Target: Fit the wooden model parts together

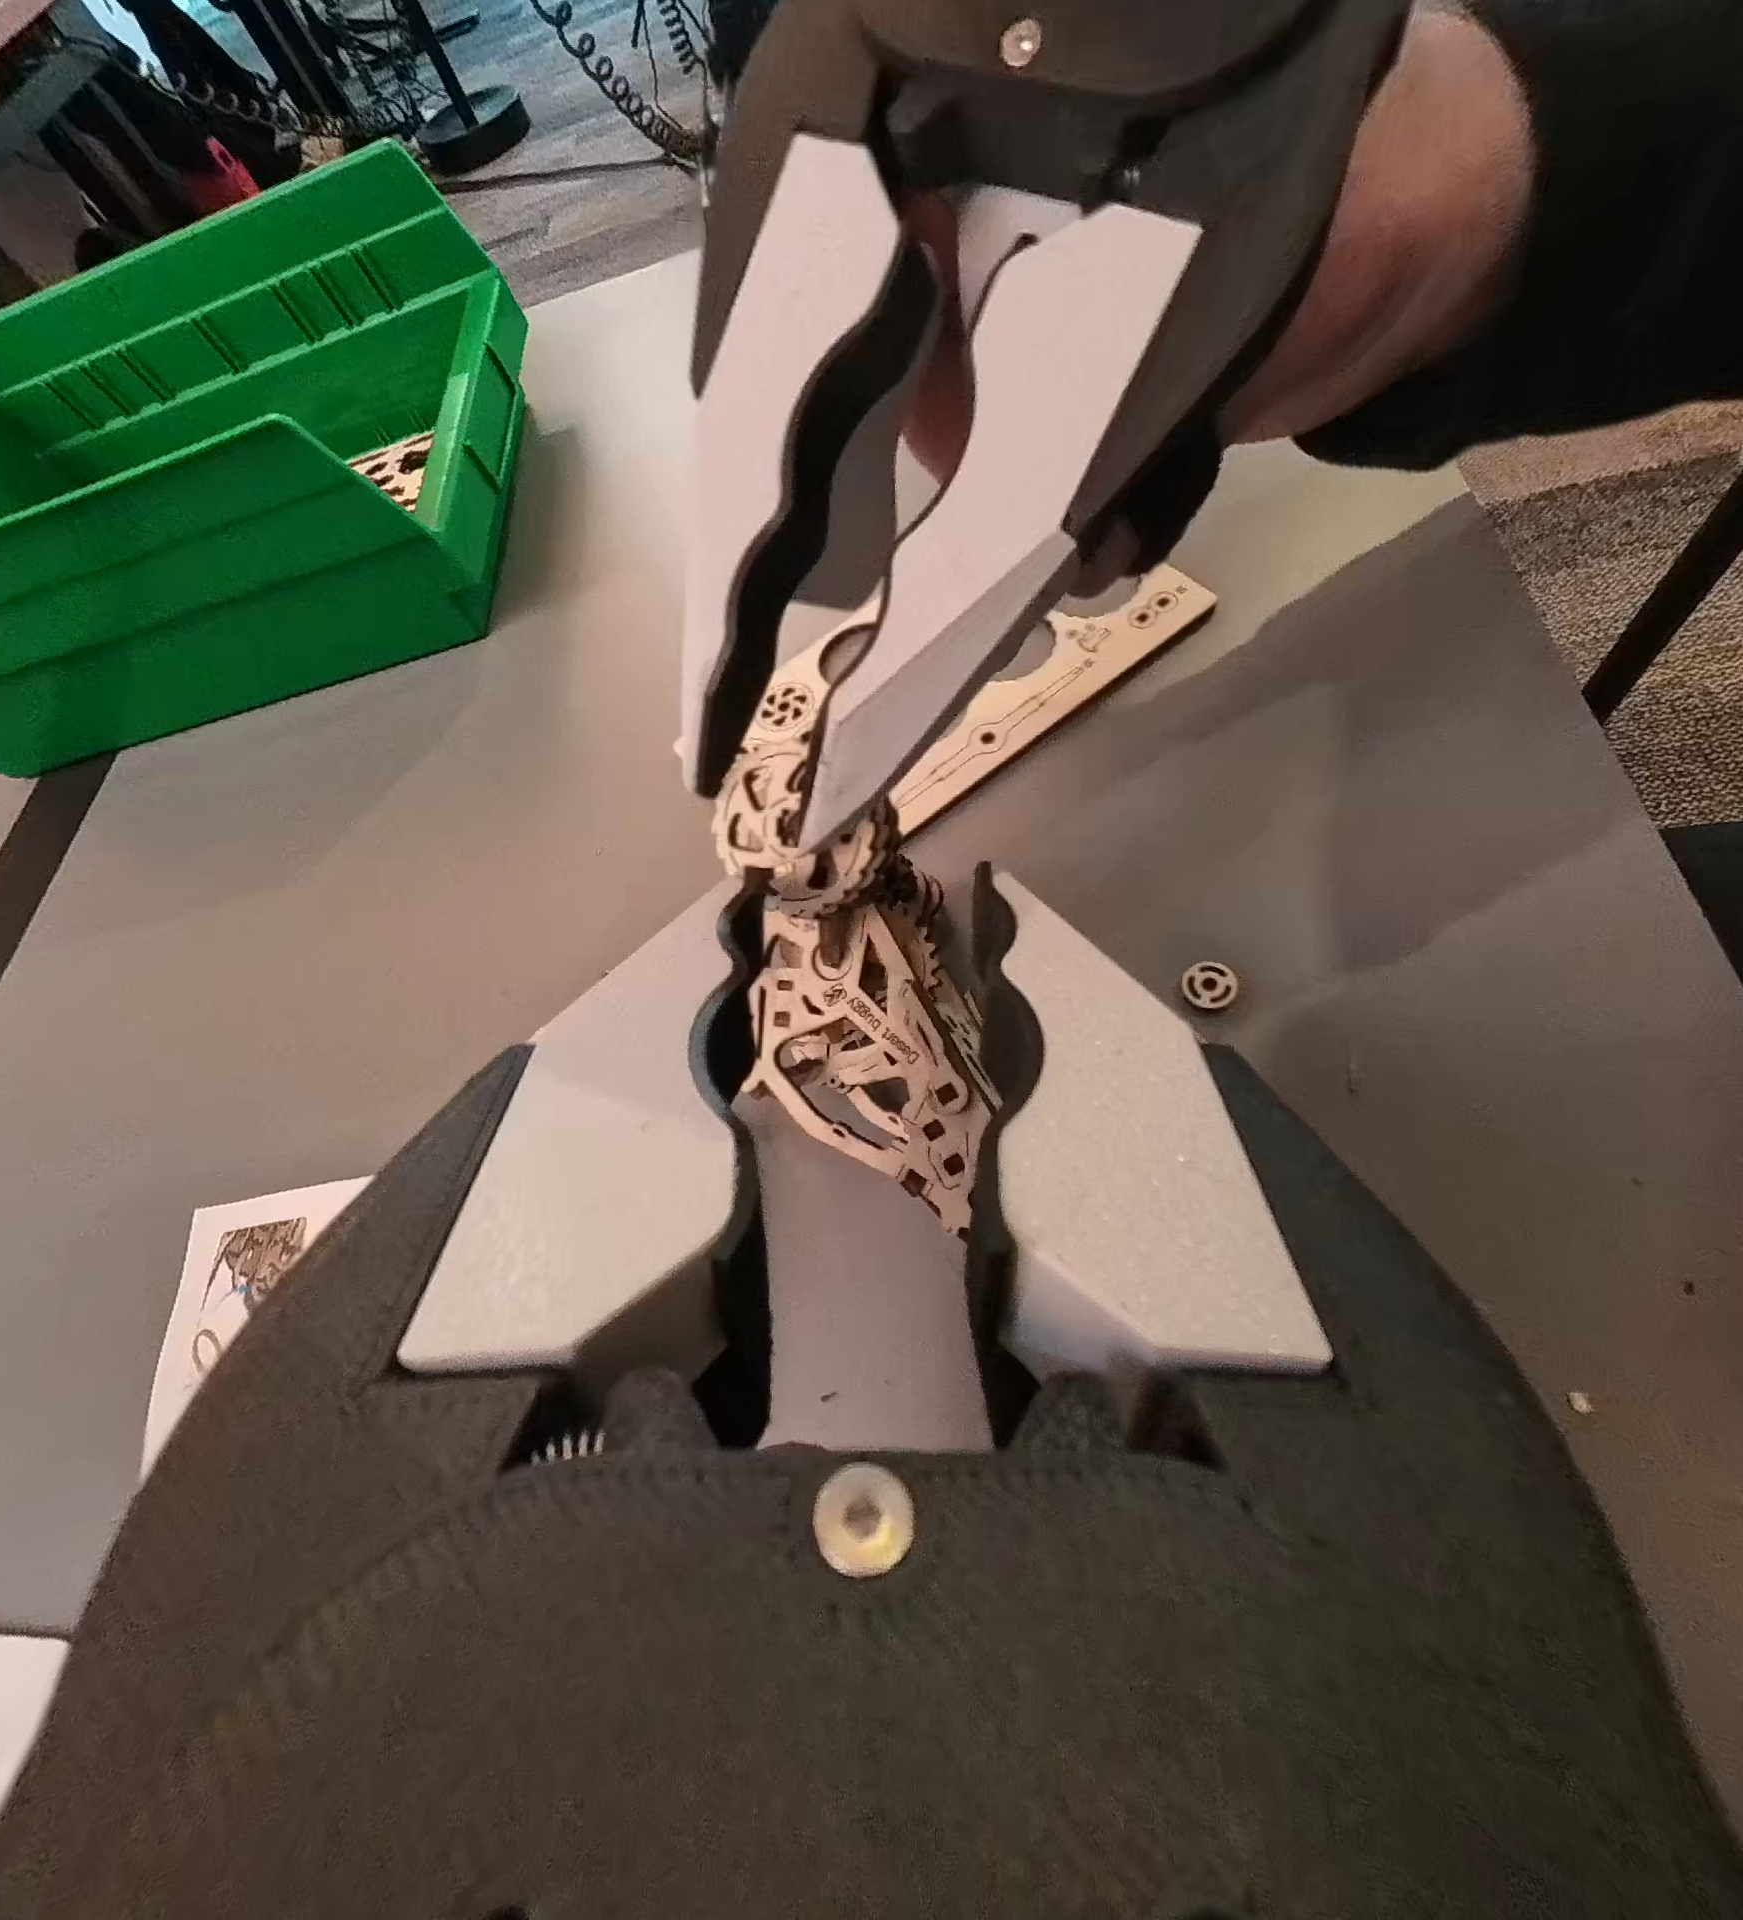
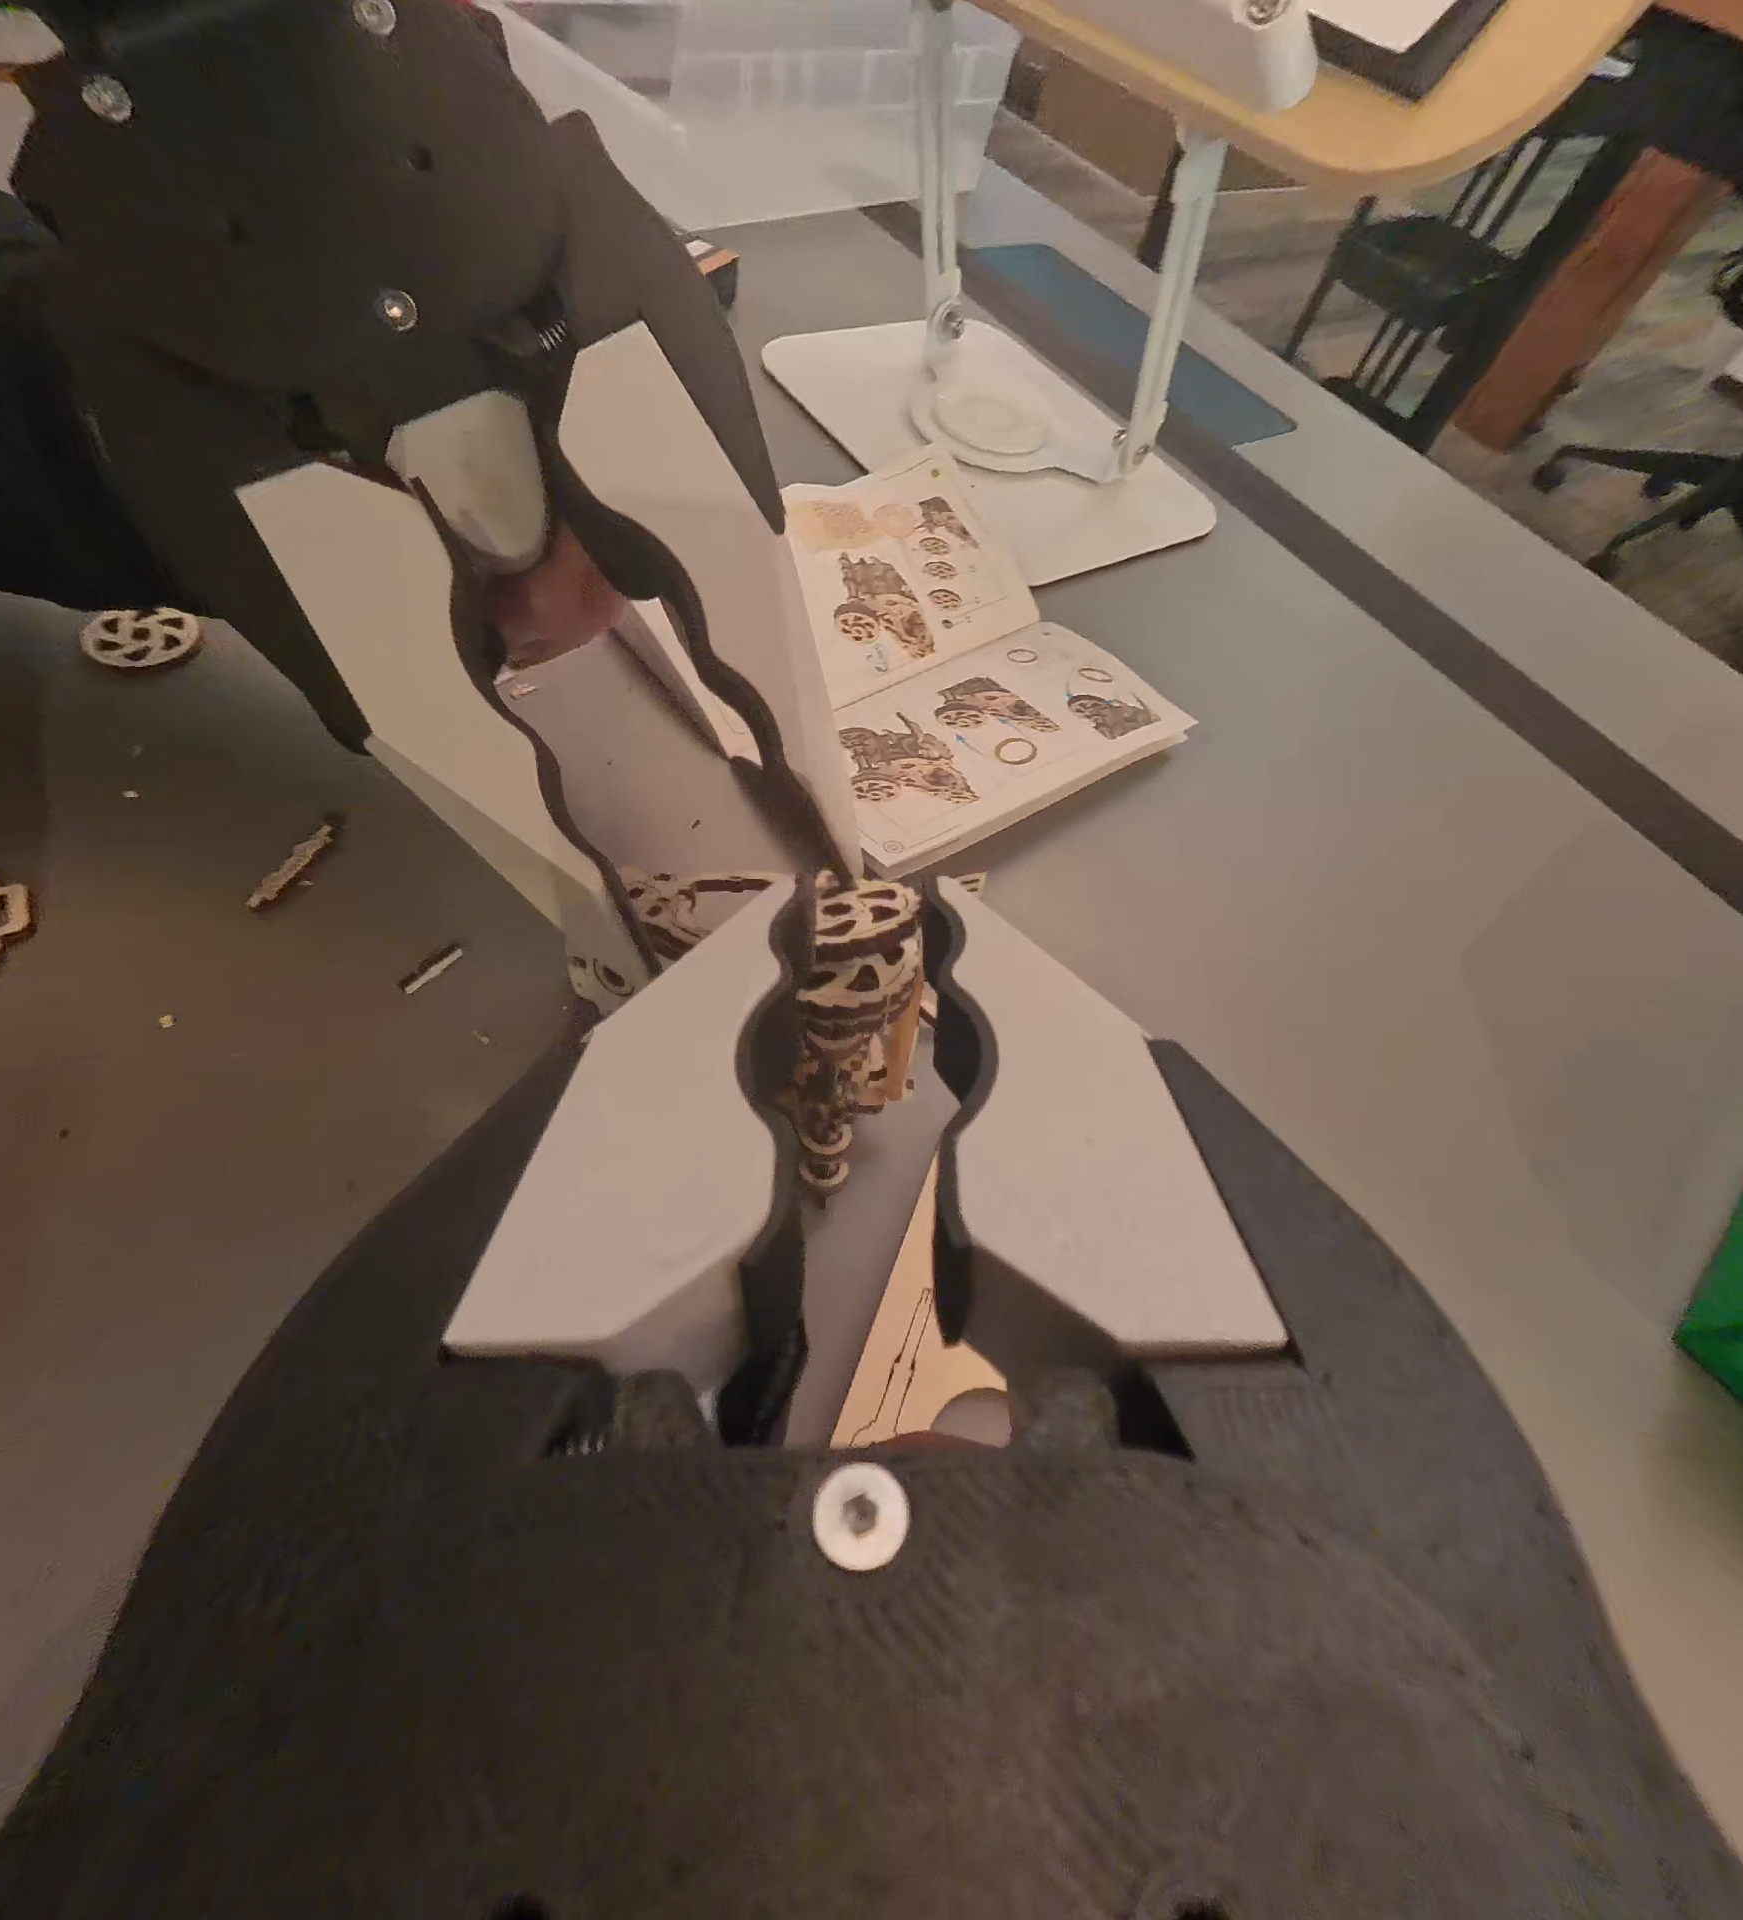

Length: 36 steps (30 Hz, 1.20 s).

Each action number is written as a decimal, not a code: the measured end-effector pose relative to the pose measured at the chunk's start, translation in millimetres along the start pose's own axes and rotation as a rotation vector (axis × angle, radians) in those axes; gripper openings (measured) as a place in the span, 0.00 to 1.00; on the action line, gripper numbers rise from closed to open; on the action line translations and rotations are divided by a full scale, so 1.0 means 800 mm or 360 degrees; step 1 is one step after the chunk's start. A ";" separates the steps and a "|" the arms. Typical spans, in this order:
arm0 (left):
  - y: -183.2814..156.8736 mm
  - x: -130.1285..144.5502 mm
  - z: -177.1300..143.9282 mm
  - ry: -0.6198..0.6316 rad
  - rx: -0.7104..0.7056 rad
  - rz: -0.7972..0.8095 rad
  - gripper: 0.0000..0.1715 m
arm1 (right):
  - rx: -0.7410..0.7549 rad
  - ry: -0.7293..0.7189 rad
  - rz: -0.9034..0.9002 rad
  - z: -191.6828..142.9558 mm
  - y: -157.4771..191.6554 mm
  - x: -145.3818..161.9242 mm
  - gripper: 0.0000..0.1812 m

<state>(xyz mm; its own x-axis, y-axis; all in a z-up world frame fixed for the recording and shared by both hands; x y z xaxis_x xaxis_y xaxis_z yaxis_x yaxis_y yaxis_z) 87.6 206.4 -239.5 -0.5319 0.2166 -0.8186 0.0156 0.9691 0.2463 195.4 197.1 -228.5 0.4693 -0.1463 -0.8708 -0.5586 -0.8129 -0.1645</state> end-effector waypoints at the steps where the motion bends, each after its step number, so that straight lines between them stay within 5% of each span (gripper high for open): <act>1: 0.001 0.000 -0.001 -0.0008 -0.0004 -0.0011 0.22 | 0.0027 -0.0002 0.0002 0.000 0.002 0.001 0.10; 17: 0.017 0.002 0.000 -0.0084 0.0074 -0.0318 0.14 | 0.0053 -0.0079 0.0163 -0.008 0.006 0.008 0.12; 36: 0.026 -0.001 0.004 -0.0053 0.0286 -0.0137 0.12 | 0.0068 -0.0153 0.0247 -0.016 0.009 0.014 0.13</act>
<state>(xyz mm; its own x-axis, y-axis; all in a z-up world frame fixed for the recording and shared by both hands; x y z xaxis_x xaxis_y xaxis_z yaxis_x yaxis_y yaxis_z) 91.5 227.1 -235.2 -0.5093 0.1331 -0.8502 0.1240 0.9890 0.0806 205.5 182.2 -233.5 0.3089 -0.2118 -0.9272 -0.6488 -0.7598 -0.0426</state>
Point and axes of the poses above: each gripper's, where its closed fingertips meet, z out along the fingers, x out of its underside, y = z × x across the jaws, the point moved 7 cm from there along -z, back along the fingers, and after that the axes turned 2 degrees about y, right-handed, at the moved point
